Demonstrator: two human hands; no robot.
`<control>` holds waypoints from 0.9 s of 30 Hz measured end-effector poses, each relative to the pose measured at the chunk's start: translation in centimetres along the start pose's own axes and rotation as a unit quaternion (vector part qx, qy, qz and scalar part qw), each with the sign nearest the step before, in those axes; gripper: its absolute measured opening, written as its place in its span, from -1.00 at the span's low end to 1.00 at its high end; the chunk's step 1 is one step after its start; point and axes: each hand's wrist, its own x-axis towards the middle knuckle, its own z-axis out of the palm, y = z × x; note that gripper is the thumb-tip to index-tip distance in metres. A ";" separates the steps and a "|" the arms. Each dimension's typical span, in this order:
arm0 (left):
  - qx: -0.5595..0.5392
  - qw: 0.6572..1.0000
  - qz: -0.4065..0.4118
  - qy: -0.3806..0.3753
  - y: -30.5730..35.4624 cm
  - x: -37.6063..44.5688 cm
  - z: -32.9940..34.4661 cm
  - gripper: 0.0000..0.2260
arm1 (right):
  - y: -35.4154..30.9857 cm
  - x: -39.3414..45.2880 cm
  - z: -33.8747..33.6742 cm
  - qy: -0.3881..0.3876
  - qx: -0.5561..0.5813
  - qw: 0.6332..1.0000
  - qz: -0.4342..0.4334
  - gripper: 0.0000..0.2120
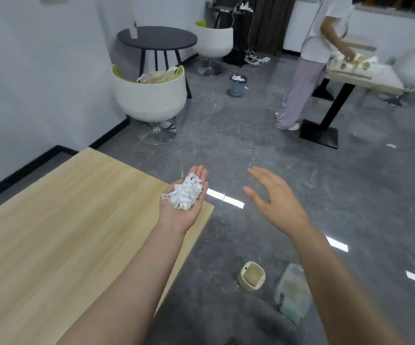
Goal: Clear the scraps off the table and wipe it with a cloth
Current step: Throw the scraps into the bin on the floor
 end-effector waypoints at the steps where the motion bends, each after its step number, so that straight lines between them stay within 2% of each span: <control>1: 0.008 1.000 -0.010 -0.003 -1.3 0.4 0.4 -0.63 | 1.0 -0.6 -0.7 0.007 0.000 1.000 0.012 -0.52; 16: 0.109 0.979 -0.169 -0.026 -23.5 6.4 4.8 -0.64 | 16.7 -10.7 -11.2 0.073 -0.033 0.987 0.141 -0.50; 21: 0.120 0.970 -0.206 -0.037 -27.8 7.5 4.8 -0.65 | 19.7 -13.1 -12.4 0.107 -0.041 0.979 0.170 -0.52; 27: 0.122 0.964 -0.232 -0.045 -30.0 10.3 5.1 -0.68 | 21.5 -14.1 -11.5 0.136 -0.055 0.964 0.220 -0.52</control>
